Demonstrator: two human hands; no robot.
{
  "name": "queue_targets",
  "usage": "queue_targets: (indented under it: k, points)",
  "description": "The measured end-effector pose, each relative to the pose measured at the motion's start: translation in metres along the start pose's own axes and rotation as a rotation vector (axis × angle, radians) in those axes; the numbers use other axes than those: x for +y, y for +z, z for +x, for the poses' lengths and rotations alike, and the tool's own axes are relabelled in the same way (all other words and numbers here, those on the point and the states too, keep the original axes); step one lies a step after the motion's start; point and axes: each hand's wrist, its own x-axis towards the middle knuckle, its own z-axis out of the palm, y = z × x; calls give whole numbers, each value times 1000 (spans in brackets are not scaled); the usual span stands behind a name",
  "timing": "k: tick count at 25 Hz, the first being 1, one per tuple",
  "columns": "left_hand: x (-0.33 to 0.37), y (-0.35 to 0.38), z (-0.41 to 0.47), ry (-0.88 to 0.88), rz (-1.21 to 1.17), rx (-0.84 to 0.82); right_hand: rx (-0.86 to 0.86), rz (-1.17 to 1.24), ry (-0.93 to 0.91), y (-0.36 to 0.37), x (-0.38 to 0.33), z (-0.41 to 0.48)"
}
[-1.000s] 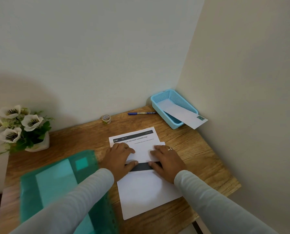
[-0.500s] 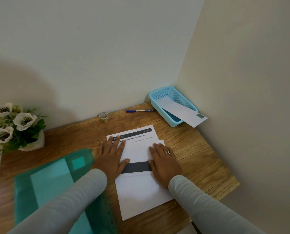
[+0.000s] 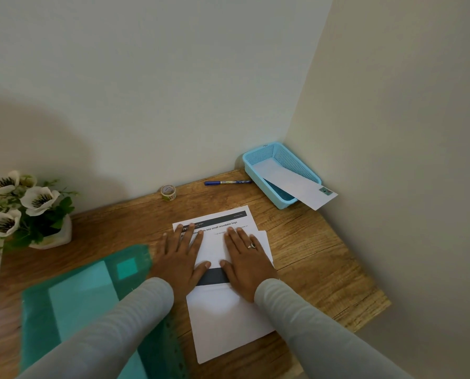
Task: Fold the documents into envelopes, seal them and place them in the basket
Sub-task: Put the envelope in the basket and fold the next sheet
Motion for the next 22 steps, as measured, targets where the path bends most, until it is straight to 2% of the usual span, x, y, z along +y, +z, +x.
queue_targets:
  k: [4,8,15,22]
  points:
    - [1,-4,0,-2,31,-24,-10,17,151,-1,44,-14]
    - [15,-14,1,-21,93,-49,-8,18,166,1,55,-18]
    - [79,-31,28,160,102,-70,-51,3,175,-5,53,-18]
    - [10,-24,9,39,100,-98,-39,27,168,-2,56,-18]
